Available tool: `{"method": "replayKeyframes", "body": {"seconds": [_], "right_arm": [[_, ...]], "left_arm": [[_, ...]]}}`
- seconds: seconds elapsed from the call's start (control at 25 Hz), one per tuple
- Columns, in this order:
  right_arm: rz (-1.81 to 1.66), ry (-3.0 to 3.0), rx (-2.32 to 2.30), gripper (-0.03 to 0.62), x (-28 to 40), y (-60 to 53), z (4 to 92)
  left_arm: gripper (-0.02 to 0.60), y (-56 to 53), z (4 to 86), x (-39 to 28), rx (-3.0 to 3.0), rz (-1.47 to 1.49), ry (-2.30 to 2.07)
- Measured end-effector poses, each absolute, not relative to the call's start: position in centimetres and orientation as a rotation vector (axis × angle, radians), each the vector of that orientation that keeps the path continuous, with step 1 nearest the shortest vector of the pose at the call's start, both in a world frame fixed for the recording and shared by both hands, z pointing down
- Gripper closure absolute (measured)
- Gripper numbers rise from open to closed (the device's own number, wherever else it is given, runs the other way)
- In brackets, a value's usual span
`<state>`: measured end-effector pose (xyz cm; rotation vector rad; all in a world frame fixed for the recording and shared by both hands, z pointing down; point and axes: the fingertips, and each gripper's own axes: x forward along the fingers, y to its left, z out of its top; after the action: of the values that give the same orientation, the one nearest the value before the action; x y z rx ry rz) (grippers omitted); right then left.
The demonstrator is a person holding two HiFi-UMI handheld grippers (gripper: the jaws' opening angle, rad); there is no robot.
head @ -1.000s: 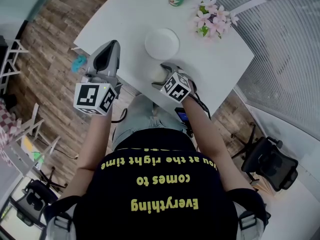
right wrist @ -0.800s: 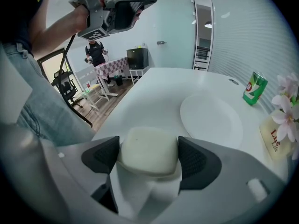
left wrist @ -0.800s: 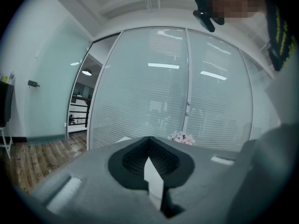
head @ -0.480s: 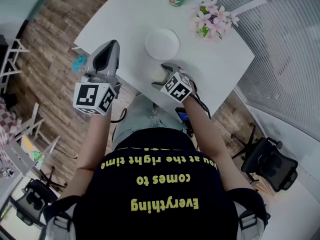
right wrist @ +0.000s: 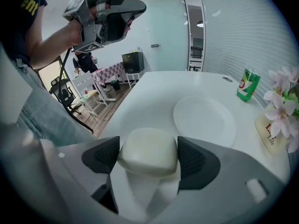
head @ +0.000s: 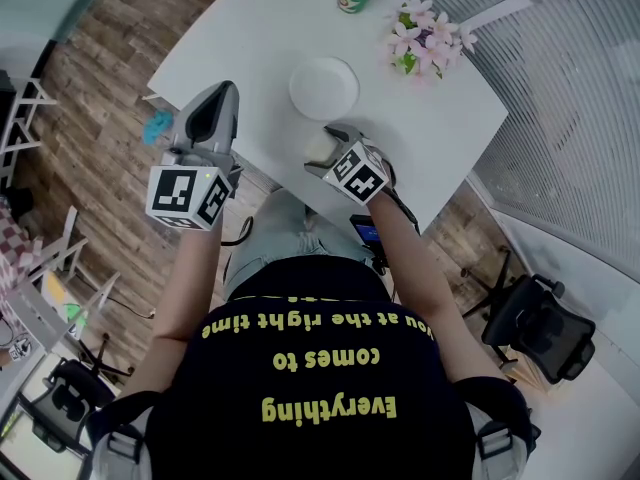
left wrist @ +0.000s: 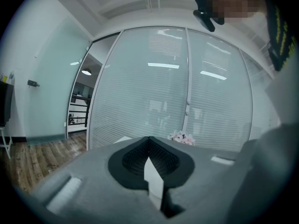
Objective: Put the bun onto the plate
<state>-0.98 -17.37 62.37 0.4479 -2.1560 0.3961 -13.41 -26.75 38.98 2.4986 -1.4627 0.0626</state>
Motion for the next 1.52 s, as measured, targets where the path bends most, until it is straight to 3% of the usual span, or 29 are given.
{"method": "replayKeyframes", "body": {"seconds": [1.52], "right_arm": [[0.342, -2.409, 0.727, 0.203, 1.0, -24.2, 48.4]], "left_arm": [[0.583, -26.7, 38.5, -13.8, 2.497, 0.051, -1.484]]}}
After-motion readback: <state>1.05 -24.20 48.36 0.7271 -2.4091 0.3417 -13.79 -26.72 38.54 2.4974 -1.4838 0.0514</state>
